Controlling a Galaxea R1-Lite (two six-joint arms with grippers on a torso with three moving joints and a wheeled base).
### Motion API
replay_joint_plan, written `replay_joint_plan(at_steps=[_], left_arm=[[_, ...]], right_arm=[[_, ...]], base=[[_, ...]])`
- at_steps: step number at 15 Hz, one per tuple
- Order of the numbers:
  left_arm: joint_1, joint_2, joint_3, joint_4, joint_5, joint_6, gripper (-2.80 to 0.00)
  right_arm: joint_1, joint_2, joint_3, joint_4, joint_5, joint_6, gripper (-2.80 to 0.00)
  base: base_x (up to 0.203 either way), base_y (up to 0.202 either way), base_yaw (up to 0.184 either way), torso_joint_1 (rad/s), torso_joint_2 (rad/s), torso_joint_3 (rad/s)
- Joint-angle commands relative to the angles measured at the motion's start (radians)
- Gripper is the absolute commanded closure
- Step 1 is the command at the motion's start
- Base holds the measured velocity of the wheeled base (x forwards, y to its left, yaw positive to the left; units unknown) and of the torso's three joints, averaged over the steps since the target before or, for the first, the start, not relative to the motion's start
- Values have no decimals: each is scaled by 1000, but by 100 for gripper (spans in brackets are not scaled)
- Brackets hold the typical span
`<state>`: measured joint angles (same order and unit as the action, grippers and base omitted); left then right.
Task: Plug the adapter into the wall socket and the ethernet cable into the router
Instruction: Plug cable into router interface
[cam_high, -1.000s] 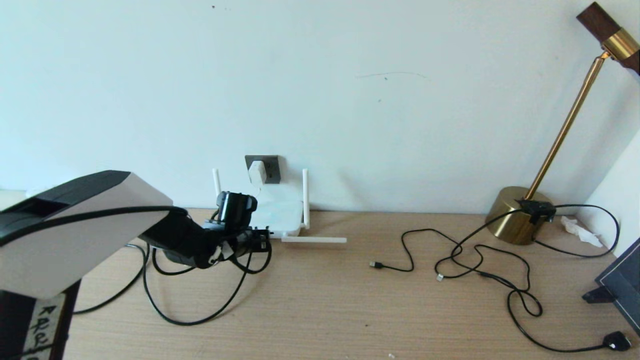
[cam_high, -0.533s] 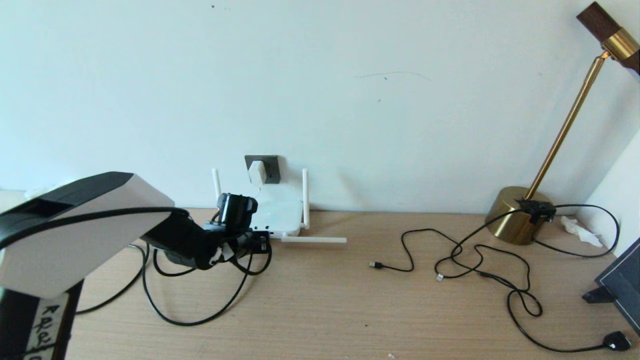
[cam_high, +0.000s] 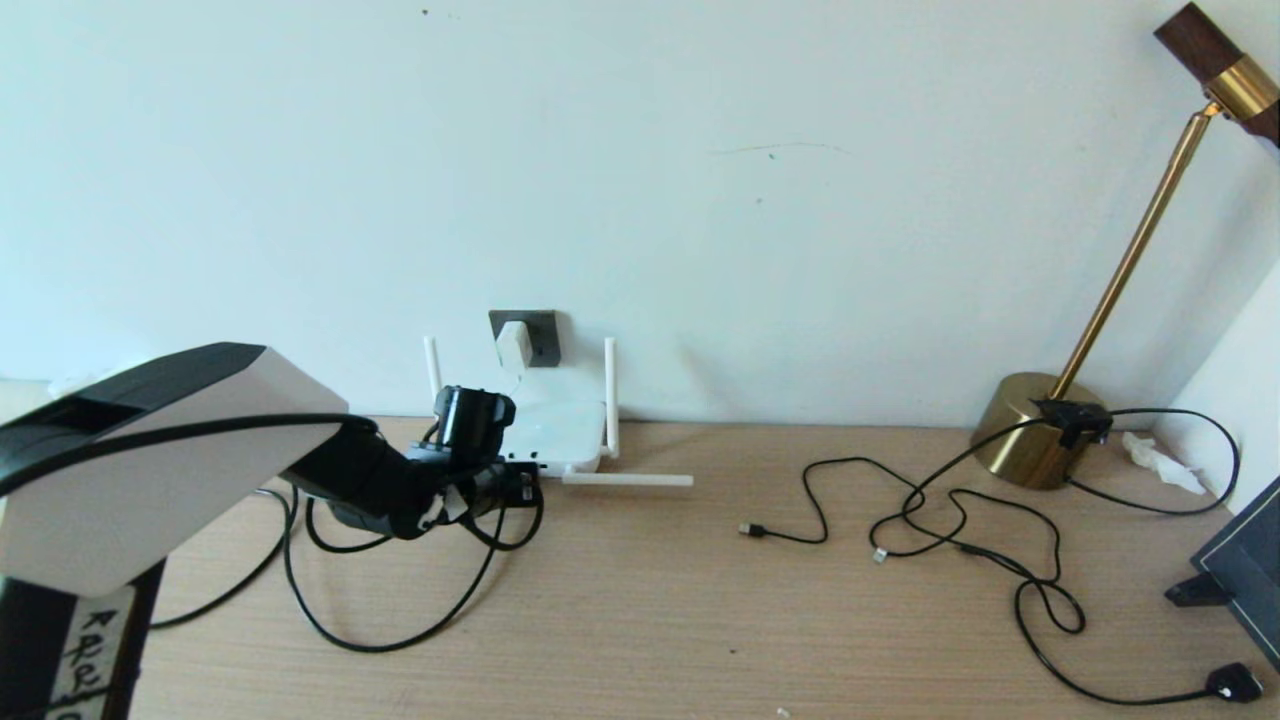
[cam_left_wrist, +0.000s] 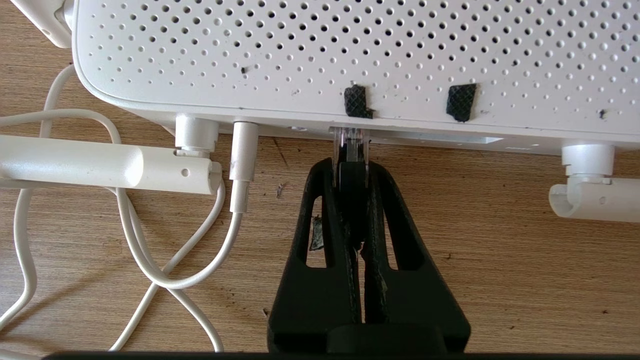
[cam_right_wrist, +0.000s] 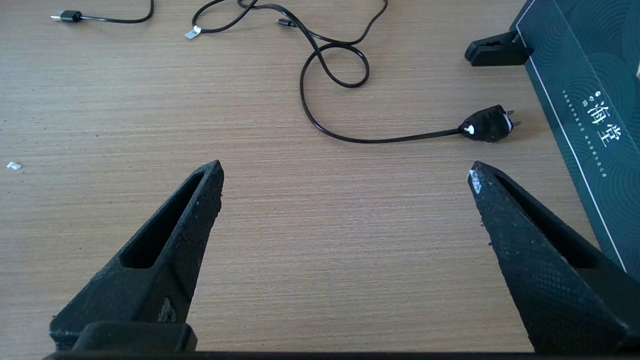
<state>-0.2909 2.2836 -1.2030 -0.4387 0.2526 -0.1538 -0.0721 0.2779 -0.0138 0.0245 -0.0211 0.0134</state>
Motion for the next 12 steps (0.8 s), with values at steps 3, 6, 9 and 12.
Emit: replay_joint_plan(at_steps=[3,6,9,12], left_arm=[[1,-1,2,-2,2,0,0],[4,-4,9,-2,2,-1,0],[4,-3,16,-5,2,0,0],[4,-11,26,-5,2,6,0]], right_arm=[[0,1,0,0,0,0,-280],[0,1,0,0,0,0,-280],[0,1,0,0,0,0,-280],[0,1,0,-1,0,0,-280]], base=[[0,0,0,0,0,0],[0,0,0,0,0,0],[0,0,0,0,0,0],[0,0,0,0,0,0]])
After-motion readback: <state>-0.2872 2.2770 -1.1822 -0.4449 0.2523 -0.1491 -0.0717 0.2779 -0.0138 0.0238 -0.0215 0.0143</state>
